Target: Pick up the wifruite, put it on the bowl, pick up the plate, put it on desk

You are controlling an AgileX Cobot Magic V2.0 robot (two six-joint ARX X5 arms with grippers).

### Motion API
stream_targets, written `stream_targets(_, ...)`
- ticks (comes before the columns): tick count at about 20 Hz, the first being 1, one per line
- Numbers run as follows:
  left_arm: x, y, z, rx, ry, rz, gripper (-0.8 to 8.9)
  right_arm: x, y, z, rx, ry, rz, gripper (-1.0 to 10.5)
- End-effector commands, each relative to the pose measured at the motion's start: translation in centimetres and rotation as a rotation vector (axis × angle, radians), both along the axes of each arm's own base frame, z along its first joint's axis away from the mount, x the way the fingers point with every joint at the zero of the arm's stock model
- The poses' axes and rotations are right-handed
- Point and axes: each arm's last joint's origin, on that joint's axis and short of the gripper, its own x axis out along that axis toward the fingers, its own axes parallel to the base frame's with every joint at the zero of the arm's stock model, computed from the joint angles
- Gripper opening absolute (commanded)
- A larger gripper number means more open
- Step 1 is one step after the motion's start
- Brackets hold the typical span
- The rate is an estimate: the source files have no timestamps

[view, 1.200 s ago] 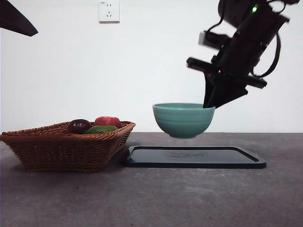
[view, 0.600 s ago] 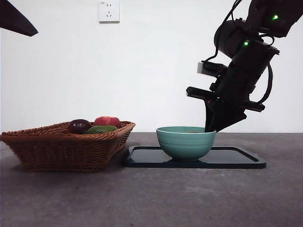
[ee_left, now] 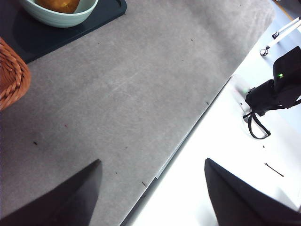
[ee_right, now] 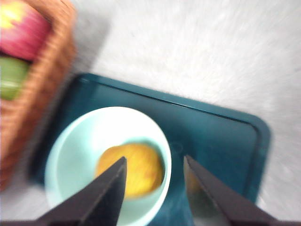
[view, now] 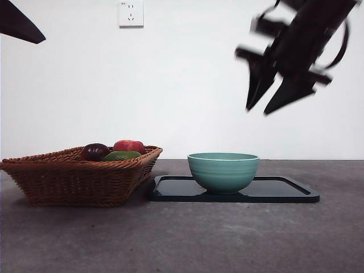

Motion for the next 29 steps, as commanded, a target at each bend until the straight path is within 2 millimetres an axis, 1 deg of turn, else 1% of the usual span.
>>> stream_targets(1, 0.1, -0.2, 0.2, -0.004, -0.018, -0.018, 3.43, -2.7, -0.6, 3.5, 0.042, -0.021, 0.059, 2.0)
stream_targets(2, 0.1, -0.2, 0.2, -0.004, -0.018, -0.018, 3.43, -4.5, -1.1, 4.9, 0.064, -0.020, 0.116, 2.0)
stream_targets(4, 0.1, -0.2, 0.2, -0.004, -0.019, -0.018, 3.43, -8.4, -2.3, 7.3, 0.047, -0.046, 0.154, 2.0)
stream_targets(7, 0.1, -0.2, 0.2, -0.004, -0.018, -0.018, 3.43, -13.1, -3.8, 9.6, 0.047, -0.084, 0.175, 2.0)
stream_targets(10, 0.1, -0.2, 0.2, -0.004, -0.019, -0.018, 3.43, -17.1, -5.3, 10.8, 0.061, -0.113, 0.184, 2.0)
stream_targets(13, 0.1, -0.2, 0.2, -0.004, -0.019, -0.018, 3.43, -20.1, -6.2, 11.2, 0.082, -0.109, 0.227, 2.0)
stream_targets(16, 0.1, -0.2, 0.2, -0.004, -0.018, -0.018, 3.43, -22.1, -6.9, 11.0, 0.088, -0.113, 0.243, 2.0)
stream_targets(17, 0.1, -0.2, 0.2, -0.004, -0.018, -0.018, 3.43, -22.6, -7.1, 10.7, 0.090, -0.119, 0.243, 2.0)
stream_targets(19, 0.1, -0.2, 0.2, -0.004, -0.019, -0.018, 3.43, -23.3, -7.4, 9.2, 0.087, -0.112, 0.243, 2.0)
stream_targets(22, 0.1, -0.2, 0.2, -0.004, -0.019, -0.018, 3.43, -23.8, -7.5, 6.5, 0.098, -0.093, 0.243, 2.0)
stream_targets(24, 0.1, -0.2, 0.2, -0.004, -0.019, -0.018, 3.43, -24.0, -7.4, 5.1, 0.144, -0.064, 0.290, 2.0)
stream_targets(26, 0.1, -0.2, 0.2, -0.004, -0.019, -0.018, 3.43, -23.9, -7.3, 4.5, 0.158, -0.040, 0.308, 2.0)
stream_targets(29, 0.1, -0.2, 0.2, -0.004, -0.019, -0.018, 3.43, -23.8, -7.3, 4.5, 0.159, -0.048, 0.307, 2.0)
